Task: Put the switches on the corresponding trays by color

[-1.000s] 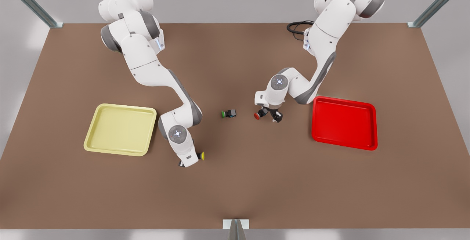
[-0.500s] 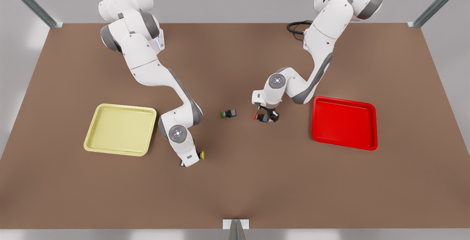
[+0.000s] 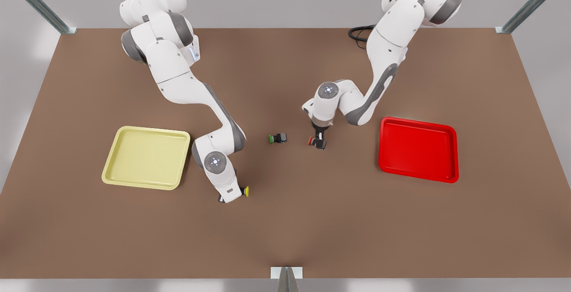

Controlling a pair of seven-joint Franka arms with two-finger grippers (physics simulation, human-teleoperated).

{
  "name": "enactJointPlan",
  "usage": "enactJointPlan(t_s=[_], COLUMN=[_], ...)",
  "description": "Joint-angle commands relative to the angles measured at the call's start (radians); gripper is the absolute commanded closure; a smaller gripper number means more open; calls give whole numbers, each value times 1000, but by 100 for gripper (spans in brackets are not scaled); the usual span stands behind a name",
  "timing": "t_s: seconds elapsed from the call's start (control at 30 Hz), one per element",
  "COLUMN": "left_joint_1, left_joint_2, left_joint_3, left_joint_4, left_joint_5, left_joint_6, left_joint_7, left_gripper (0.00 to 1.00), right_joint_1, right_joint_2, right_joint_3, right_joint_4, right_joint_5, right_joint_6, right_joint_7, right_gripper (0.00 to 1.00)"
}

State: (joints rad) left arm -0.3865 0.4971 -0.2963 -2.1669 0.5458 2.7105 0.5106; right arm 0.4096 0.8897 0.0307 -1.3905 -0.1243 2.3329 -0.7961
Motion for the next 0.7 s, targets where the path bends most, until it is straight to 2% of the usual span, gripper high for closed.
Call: enactJointPlan(t_s=[0.0, 0.33, 0.37, 0.4, 0.43, 0.67], left_joint_1=[1, -26, -26, -22, -20, -20], left_joint_2=[0, 24, 23, 20, 17, -23], left_joint_3=[-1, 0, 0, 0, 0, -1], left_joint_4=[-1, 10, 10, 9, 4, -37], left_joint_5=[60, 59, 59, 59, 60, 63], left_joint_6=[-1, -3, -3, -6, -12, -35], left_joint_7=[0, 0, 0, 0, 0, -1], left_gripper=[2, 2, 4, 17, 25, 24], right_joint_1=[0, 6, 6, 6, 5, 2], right_joint_2=[2, 6, 6, 6, 6, -11], right_joint_3=[0, 3, 3, 3, 3, 5], right_joint_4=[-1, -4, -5, -4, -5, -7], right_joint_5=[0, -1, -1, -1, -1, 0], right_joint_6=[-1, 0, 0, 0, 0, -10], right_joint_7=[0, 0, 0, 0, 0, 0], right_gripper=[51, 54, 54, 54, 54, 57])
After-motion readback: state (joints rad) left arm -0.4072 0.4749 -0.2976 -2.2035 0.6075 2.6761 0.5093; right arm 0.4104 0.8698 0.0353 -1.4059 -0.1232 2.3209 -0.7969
